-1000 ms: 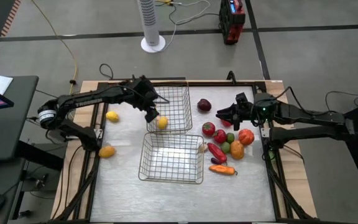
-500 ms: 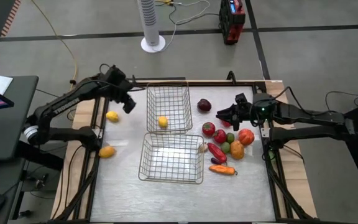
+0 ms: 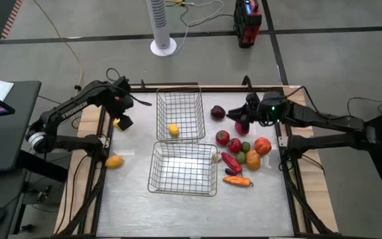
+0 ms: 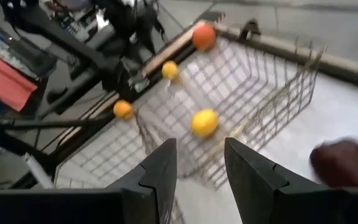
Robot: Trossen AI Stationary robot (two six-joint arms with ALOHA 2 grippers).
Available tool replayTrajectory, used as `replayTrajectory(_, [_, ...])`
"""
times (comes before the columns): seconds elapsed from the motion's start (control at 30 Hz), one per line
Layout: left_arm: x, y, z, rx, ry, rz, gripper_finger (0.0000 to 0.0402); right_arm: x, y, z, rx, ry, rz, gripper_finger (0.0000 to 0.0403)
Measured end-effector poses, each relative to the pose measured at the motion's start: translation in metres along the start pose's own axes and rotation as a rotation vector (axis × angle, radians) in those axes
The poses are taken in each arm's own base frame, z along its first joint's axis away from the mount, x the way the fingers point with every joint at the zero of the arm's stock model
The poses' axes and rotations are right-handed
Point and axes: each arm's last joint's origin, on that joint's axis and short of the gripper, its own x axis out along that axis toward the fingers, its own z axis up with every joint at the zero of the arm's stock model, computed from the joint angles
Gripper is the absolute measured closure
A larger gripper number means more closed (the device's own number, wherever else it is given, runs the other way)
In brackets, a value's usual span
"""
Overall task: Sort produce into baskets
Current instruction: Put the top yellow lemon into the top wire basket
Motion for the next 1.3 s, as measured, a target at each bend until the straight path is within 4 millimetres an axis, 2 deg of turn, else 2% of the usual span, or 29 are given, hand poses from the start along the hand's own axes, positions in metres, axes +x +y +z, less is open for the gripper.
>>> replayTrajectory(0.2, [0.002, -0.002, -0.003, 0.034, 0.074, 0.077, 0.0162, -0.001, -0.002, 0.011, -0.038, -0.030, -0.022, 0.0241])
replayTrajectory(0.43, [0.032, -0.006, -0.007, 0.254, 0.154, 0.183, 0.0162, -0.001, -0.002, 0.009, -0.071, -0.006, -0.014, 0.0241])
replayTrajectory(0.6, [0.043, -0.009, -0.010, 0.355, 0.194, 0.267, 0.0162, -0.001, -0.002, 0.008, -0.094, 0.000, -0.009, 0.0241])
replayTrajectory(0.83, [0.069, -0.007, -0.010, 0.374, 0.234, 0.264, 0.0162, -0.001, 0.000, 0.008, -0.105, 0.024, 0.040, 0.0241])
replayTrajectory(1.07, [0.089, -0.001, 0.004, 0.431, 0.290, 0.370, 0.0164, -0.001, 0.001, 0.007, -0.104, 0.044, 0.082, 0.0241])
replayTrajectory(1.3, [0.099, 0.000, 0.008, 0.429, 0.328, 0.301, 0.0205, -0.002, 0.001, 0.007, -0.100, 0.042, 0.088, 0.0241])
